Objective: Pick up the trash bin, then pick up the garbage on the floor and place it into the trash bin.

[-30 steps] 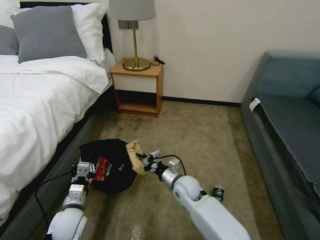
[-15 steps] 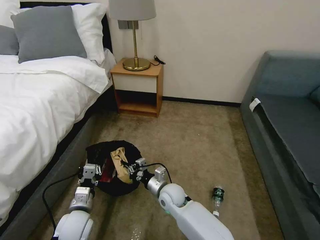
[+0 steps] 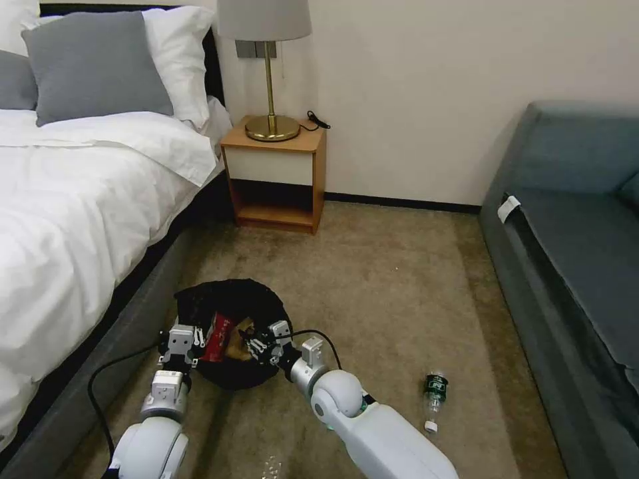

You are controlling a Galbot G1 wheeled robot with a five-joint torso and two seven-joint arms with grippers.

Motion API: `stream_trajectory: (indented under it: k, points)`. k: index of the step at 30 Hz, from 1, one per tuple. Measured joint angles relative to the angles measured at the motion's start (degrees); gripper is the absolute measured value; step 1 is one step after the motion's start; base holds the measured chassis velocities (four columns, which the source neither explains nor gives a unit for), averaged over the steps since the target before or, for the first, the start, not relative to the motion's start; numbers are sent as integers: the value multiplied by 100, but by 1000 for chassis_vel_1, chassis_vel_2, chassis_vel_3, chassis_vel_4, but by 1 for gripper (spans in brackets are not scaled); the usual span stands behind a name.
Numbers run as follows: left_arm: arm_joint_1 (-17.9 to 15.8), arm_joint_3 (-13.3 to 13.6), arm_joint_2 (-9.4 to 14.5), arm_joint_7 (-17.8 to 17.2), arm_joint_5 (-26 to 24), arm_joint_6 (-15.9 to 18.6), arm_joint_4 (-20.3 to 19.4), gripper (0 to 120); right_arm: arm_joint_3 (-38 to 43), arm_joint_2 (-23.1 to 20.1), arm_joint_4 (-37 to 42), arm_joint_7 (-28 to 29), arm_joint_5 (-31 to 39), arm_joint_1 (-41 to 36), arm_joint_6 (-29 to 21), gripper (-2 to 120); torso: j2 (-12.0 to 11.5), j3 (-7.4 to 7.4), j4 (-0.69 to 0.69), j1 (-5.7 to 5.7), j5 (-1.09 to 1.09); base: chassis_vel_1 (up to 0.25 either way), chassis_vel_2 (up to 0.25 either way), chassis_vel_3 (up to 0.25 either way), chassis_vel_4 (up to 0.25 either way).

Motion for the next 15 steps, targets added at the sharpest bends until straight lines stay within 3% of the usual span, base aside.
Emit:
stream_trajectory:
  k: [1, 8, 15]
  points:
    - [0, 0, 0, 0, 0, 0, 0, 6, 0, 0, 0, 0, 0, 0, 0, 64, 0, 0, 0, 0, 0, 0, 0, 0, 0]
    - [-29, -43, 45, 0, -2, -17, 138, 6, 144, -280, 195, -23, -83, -117, -75, 94, 0, 0, 0, 0, 0, 0, 0, 0, 0]
    - [-90, -72, 59, 0, -13, -54, 263, 6, 462, -451, 296, 41, -225, -333, -25, 100, 0, 0, 0, 0, 1, 0, 0, 0, 0]
